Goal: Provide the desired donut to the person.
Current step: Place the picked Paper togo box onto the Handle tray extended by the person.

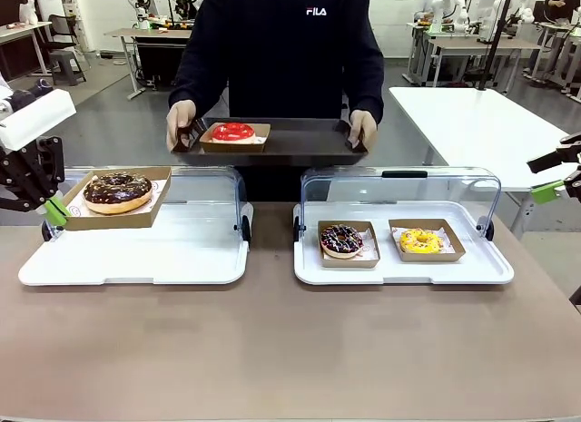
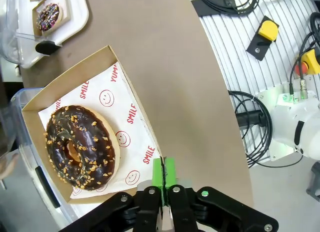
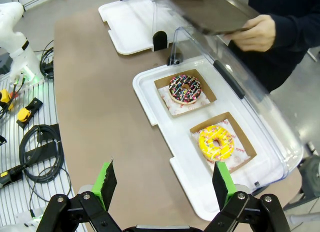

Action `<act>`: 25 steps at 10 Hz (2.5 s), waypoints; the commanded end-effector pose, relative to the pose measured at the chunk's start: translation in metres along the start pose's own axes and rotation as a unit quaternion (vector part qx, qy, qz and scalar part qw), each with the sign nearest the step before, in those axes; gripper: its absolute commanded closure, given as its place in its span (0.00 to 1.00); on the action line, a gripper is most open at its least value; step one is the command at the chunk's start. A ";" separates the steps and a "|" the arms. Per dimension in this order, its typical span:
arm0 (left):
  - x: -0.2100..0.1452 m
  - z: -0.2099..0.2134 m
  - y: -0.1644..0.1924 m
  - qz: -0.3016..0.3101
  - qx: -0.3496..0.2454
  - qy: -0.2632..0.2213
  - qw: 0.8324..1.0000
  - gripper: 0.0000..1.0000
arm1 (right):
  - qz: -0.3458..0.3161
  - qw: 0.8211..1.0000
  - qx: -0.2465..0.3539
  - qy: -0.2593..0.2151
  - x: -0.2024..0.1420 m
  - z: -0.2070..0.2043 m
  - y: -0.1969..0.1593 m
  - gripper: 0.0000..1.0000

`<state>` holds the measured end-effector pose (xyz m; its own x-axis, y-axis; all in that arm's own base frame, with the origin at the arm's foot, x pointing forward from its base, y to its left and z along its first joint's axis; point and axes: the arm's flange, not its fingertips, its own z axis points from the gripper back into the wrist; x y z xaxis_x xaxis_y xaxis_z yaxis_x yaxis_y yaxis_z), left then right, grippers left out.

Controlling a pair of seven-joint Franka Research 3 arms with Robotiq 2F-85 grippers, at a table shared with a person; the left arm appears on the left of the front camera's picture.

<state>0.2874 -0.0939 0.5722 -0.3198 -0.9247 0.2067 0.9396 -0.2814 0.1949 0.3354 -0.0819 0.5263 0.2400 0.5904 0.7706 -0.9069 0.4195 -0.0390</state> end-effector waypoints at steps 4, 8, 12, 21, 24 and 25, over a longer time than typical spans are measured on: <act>-0.001 -0.002 -0.002 0.009 0.005 -0.001 1.000 1.00 | 0.006 1.000 0.002 -0.014 0.000 -0.001 -0.002 0.00; -0.001 -0.002 -0.002 0.009 0.005 -0.001 1.000 1.00 | 0.006 1.000 0.002 -0.014 0.000 -0.001 -0.002 0.00; -0.001 -0.002 -0.002 0.009 0.005 -0.001 1.000 1.00 | 0.006 1.000 0.002 -0.014 0.000 -0.001 -0.002 0.00; 0.172 0.011 0.282 -0.079 -0.044 -0.003 0.996 0.99 | 0.006 1.000 0.002 -0.014 0.000 -0.001 -0.002 0.00; 0.202 -0.034 0.328 -0.053 -0.027 -0.012 0.998 0.99 | 0.006 1.000 0.002 -0.014 0.000 -0.001 -0.002 0.00; 0.203 -0.056 0.338 -0.048 -0.028 -0.010 0.998 0.99 | 0.006 1.000 0.002 -0.014 0.000 -0.001 -0.002 0.00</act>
<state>0.5316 -0.3808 0.6235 -0.4401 -0.8682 0.2292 0.8969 -0.4126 0.1590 0.3354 -0.0816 0.5267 0.2392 0.5912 0.7702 -0.9071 0.4190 -0.0399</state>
